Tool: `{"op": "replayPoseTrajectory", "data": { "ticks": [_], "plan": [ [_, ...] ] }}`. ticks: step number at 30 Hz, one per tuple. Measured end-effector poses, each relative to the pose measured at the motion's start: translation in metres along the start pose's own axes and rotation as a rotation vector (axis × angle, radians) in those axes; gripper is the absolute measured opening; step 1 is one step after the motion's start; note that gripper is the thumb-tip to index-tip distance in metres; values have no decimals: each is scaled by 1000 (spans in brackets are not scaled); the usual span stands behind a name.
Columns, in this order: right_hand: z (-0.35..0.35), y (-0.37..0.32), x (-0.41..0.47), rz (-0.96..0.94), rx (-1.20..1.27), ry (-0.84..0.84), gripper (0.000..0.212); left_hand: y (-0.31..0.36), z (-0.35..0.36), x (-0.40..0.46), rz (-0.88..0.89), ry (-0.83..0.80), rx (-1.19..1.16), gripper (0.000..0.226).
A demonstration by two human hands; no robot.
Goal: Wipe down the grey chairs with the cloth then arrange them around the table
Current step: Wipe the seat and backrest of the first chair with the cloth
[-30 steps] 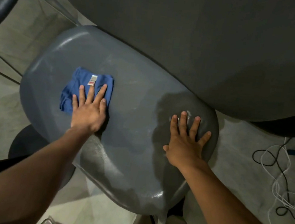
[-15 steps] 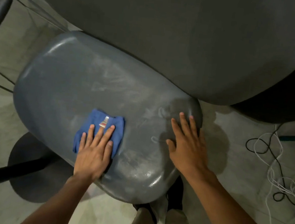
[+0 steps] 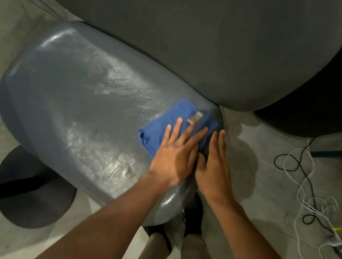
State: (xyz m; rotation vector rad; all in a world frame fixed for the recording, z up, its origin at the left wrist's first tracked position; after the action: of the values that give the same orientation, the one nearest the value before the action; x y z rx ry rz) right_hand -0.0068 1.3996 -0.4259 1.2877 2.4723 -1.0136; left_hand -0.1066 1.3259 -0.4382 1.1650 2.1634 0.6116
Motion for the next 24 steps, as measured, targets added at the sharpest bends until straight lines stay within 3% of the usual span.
{"op": "replayPoseTrajectory", "data": {
  "ticks": [4,8,10,12,18,21,24],
  "plan": [
    [-6,5,-1,-47,-23,-57,74,-43,-6,-72,70,-65,125,51],
    [-14,8,0,-56,-28,-117,68,-81,-29,-63,-259,58,83,53],
    [-16,8,0,-63,-14,-100,66,-69,-30,-31,-433,165,-7,53],
    [-18,8,1,-52,21,-70,63,-45,-22,0,-491,188,-80,52],
    [-33,7,13,88,77,29,49,9,10,-30,-134,35,-42,53],
    [-41,-5,10,80,-13,99,40,-5,12,-82,-143,-47,14,51],
    [-35,-28,-1,-6,-145,53,34,-7,-15,-107,-185,55,-80,49]
  ]
}}
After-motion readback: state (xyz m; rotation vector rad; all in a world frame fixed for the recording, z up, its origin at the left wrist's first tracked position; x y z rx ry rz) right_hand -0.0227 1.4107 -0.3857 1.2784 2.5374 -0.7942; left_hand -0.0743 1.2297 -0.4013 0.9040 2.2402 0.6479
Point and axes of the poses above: each hand's wrist, its own x-axis towards the middle knuckle, its own z-axis out of the palm, y = z × x, the point moved 4 cm from there along x, towards the middle knuckle, and after that the axes turned 14 degrees about -x, right-handed, at the moved point
